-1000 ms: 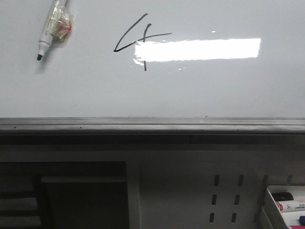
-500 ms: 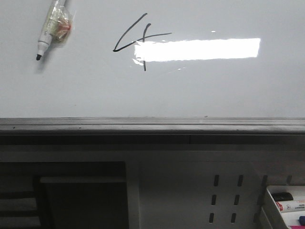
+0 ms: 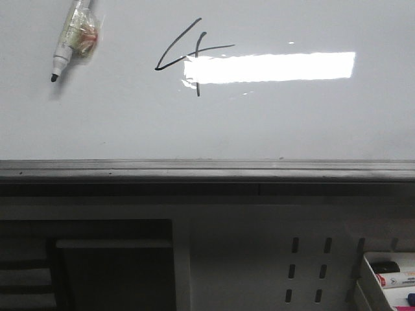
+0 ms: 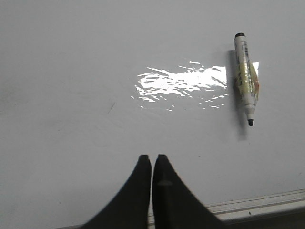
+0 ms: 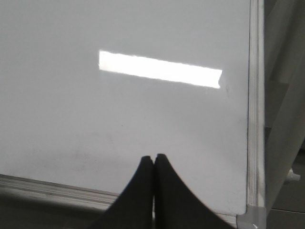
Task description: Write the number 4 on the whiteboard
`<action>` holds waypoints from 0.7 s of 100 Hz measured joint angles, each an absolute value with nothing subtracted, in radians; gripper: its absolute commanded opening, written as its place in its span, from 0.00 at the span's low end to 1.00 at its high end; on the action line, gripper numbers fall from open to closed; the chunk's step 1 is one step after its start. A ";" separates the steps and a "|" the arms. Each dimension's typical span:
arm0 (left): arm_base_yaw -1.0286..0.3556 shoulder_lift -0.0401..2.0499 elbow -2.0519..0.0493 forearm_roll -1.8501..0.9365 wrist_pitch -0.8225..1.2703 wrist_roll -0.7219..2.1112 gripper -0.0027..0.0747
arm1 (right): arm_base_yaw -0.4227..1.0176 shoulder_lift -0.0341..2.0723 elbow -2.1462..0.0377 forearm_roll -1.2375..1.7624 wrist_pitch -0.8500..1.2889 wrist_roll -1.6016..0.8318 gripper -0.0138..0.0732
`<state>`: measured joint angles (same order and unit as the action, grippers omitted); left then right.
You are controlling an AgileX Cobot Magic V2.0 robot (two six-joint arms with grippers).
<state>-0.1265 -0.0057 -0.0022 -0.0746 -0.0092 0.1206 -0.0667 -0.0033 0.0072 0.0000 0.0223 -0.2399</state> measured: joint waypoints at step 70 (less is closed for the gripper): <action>-0.127 -0.006 -0.002 -0.075 -0.011 0.121 0.01 | -0.068 -0.008 0.007 -0.020 0.056 -0.240 0.08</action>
